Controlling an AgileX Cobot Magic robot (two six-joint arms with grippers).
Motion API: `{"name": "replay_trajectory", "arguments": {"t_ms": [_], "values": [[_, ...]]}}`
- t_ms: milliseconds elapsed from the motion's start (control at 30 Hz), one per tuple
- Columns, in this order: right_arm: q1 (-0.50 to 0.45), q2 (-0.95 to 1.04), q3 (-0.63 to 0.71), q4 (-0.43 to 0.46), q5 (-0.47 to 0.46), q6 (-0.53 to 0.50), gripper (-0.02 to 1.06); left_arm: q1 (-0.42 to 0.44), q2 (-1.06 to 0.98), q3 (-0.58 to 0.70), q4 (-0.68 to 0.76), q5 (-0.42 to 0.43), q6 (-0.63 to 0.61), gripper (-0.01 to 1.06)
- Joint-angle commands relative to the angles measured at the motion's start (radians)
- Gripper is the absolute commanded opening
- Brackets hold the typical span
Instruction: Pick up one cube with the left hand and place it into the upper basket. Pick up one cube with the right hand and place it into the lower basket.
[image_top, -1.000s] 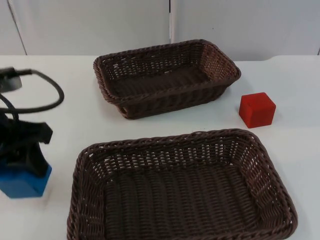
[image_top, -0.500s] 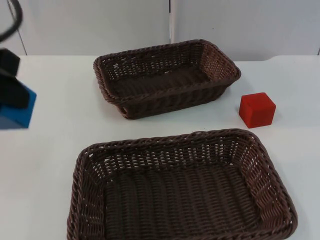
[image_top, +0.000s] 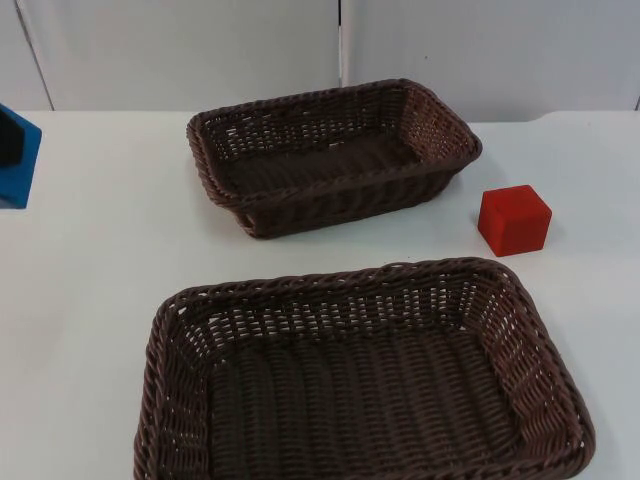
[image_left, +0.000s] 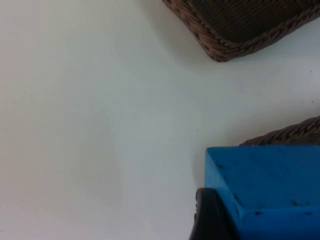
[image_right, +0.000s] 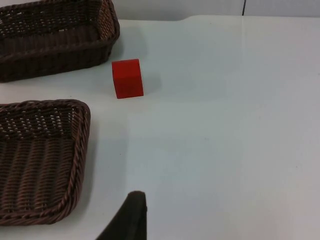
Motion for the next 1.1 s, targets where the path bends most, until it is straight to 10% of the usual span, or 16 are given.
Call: {"name": "replay_trajectory", "arguments": {"t_ms": [0,1067], "values": [[-0.002,-0.001,0.002,0.0,-0.003,-0.012,1.05,-0.005,-0.008,0.0,0.01,-0.005,0.004,0.0],[-0.002,-0.001,0.002,0.0,-0.003,-0.012,1.05,-0.005,-0.006,-0.095,-0.149,-0.045,0.06,0.0]]}}
